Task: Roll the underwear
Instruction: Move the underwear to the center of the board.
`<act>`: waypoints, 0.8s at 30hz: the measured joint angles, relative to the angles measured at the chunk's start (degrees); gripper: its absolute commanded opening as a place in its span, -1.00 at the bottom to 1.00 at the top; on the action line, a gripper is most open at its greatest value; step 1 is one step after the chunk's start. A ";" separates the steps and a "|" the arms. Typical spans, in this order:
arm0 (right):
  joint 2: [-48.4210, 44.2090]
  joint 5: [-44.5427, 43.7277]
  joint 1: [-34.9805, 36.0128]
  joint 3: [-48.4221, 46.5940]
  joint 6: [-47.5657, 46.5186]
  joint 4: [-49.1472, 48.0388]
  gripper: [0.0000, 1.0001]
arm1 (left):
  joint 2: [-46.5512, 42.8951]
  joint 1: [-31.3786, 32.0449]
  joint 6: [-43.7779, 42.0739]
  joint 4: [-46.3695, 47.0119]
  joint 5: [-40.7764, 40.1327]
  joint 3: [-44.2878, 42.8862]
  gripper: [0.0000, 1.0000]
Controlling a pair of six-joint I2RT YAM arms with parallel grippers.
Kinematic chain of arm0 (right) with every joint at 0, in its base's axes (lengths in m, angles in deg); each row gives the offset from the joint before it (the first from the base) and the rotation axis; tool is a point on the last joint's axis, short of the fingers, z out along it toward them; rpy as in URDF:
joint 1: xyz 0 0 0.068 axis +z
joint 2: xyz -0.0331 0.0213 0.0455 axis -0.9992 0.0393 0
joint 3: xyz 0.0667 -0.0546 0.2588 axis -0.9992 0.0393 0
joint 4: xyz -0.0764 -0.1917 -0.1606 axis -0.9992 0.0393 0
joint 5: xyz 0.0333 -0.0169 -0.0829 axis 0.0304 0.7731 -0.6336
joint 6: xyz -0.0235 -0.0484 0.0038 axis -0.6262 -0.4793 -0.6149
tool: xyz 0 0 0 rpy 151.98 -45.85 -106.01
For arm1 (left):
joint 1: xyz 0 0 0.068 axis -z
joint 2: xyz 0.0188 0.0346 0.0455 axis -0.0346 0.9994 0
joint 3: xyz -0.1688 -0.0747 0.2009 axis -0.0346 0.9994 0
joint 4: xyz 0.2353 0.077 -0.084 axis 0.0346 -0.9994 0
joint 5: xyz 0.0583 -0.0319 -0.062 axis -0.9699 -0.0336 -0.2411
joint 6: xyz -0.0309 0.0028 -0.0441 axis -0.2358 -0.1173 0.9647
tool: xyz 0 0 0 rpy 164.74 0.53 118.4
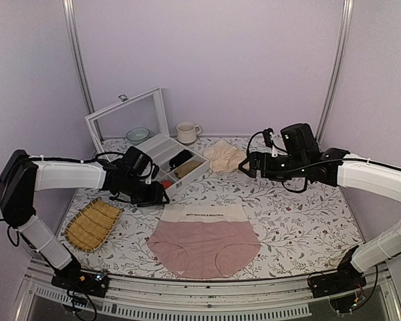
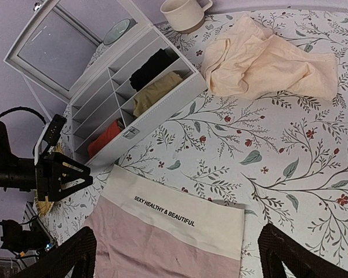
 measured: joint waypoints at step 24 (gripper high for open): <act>5.53 6.99 1.07 1.07 1.70 -1.53 0.25 | 13.22 2.08 0.70 -4.24 -2.25 -8.59 -0.16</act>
